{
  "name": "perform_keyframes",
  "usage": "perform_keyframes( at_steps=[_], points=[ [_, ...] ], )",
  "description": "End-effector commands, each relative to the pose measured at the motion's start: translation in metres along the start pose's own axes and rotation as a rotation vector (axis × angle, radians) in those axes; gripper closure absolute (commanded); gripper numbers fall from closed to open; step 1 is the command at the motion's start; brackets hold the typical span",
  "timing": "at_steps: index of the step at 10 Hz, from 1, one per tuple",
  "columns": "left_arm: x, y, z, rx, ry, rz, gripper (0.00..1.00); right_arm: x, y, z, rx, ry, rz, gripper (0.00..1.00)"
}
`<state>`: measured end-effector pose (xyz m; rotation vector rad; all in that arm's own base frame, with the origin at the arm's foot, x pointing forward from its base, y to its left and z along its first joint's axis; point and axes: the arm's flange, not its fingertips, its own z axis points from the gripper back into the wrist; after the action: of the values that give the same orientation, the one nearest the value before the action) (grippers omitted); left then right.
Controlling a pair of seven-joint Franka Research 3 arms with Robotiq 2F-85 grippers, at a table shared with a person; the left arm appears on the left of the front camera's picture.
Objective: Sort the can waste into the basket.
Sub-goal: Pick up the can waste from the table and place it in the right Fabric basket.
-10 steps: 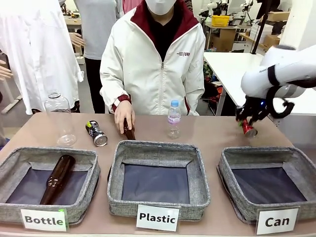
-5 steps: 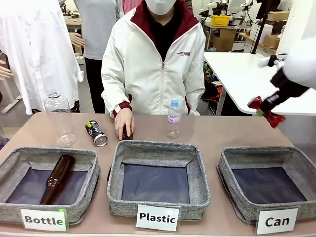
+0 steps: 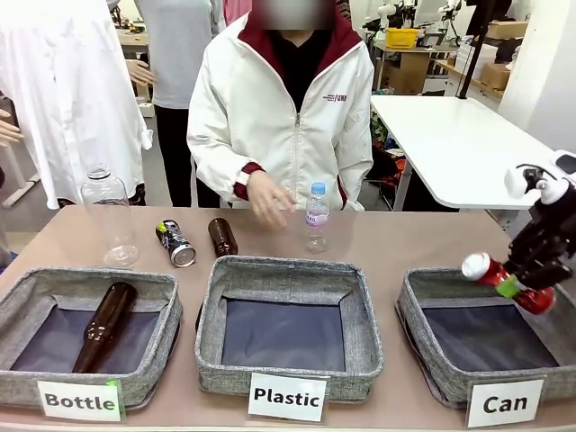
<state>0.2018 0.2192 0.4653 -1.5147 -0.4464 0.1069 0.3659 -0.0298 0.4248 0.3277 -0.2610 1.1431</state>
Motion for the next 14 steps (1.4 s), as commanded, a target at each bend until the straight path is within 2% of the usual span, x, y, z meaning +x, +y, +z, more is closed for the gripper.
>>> perform_keyframes(
  at_steps=[1, 3, 4, 5, 8, 10, 11, 12, 13, 14],
  points=[
    [0.001, -0.001, -0.001, -0.015, -0.010, -0.015, 0.00, 0.009, -0.018, 0.010, -0.027, 0.099, -0.004, 0.75],
    [0.001, -0.001, -0.001, -0.015, -0.010, -0.015, 0.00, 0.013, -0.025, 0.009, -0.014, 0.100, -0.017, 0.75],
    [0.001, -0.001, -0.001, -0.015, -0.010, -0.015, 0.00, 0.013, -0.027, 0.010, -0.010, 0.096, -0.024, 0.24],
    [0.001, -0.001, -0.001, -0.015, -0.010, -0.015, 0.00, 0.014, -0.028, 0.009, -0.020, 0.096, -0.023, 0.01],
    [0.001, -0.001, -0.001, -0.015, -0.010, -0.015, 0.00, 0.015, -0.027, 0.009, -0.032, 0.108, -0.047, 0.00],
    [0.001, -0.001, -0.001, -0.015, -0.010, -0.015, 0.00, 0.015, -0.029, 0.012, -0.024, 0.054, -0.151, 0.00],
    [0.001, -0.001, -0.001, -0.015, -0.010, -0.015, 0.00, 0.016, -0.030, 0.016, 0.041, -0.030, -0.281, 0.00],
    [0.001, -0.001, -0.001, -0.015, -0.010, -0.015, 0.00, 0.021, -0.032, 0.031, 0.250, -0.241, -0.683, 0.00],
    [0.001, -0.001, -0.001, -0.015, -0.010, -0.015, 0.00, 0.018, -0.039, 0.045, 0.433, -0.453, -0.846, 0.00],
    [0.001, -0.001, -0.001, -0.015, -0.010, -0.015, 0.00, 0.012, -0.048, 0.055, 0.582, -0.614, -1.077, 0.00]
  ],
)
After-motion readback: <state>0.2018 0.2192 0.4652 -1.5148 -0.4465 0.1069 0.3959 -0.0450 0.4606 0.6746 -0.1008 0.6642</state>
